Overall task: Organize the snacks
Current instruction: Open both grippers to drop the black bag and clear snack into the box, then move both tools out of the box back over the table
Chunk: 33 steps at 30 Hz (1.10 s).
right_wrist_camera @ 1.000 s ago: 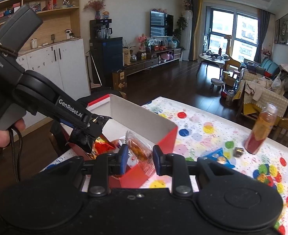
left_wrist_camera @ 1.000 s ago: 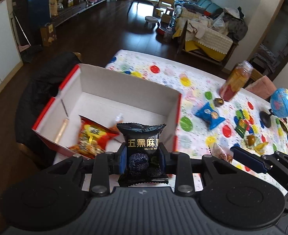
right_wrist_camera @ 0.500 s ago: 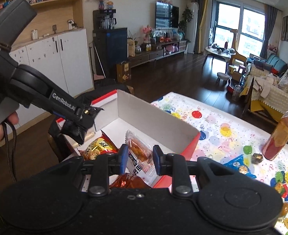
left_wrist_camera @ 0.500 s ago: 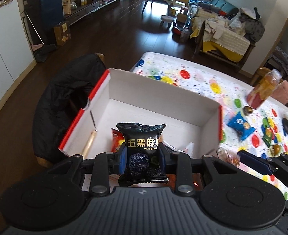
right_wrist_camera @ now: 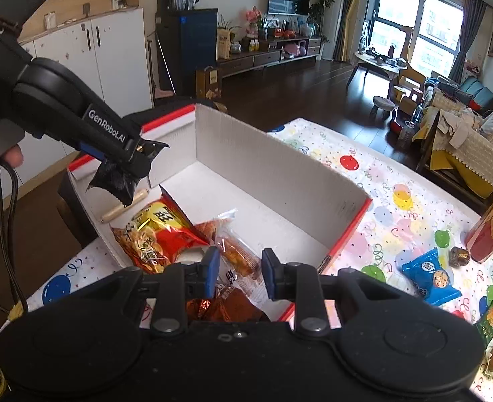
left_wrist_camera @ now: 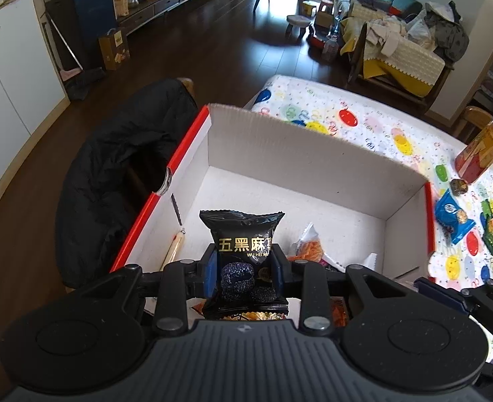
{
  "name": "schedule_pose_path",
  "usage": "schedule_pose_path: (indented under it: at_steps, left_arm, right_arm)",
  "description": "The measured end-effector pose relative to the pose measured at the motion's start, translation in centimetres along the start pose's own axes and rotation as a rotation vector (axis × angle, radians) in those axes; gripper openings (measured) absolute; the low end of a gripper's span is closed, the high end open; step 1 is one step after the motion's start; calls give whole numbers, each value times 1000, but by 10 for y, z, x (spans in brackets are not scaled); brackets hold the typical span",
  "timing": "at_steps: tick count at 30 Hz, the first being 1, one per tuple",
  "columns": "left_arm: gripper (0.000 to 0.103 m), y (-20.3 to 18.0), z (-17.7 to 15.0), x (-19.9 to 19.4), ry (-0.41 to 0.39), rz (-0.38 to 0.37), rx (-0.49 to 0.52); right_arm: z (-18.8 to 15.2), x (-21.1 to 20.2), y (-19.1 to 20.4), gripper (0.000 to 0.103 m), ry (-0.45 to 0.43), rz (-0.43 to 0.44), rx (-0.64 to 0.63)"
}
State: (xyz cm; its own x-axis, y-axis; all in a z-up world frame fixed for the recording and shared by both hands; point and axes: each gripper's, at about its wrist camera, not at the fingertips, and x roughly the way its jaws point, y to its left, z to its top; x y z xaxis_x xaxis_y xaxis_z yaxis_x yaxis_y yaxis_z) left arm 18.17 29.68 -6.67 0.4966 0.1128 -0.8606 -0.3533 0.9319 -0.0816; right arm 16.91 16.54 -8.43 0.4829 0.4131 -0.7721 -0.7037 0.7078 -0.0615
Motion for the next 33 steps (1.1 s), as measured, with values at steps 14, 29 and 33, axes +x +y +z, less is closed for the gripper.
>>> schedule_pose_path:
  at_steps: [14, 29, 33]
  left_arm:
    - [35, -3, -10, 10, 45, -16, -3]
    - [57, -7, -23, -18, 3, -36, -4]
    - [57, -12, -26, -32, -21, -52, 2]
  right_arm:
    - [-6, 0, -2, 34, 22, 28, 17]
    - [-11, -34, -3, 77, -65, 40, 45]
    - [-14, -49, -9, 84, -97, 43, 64]
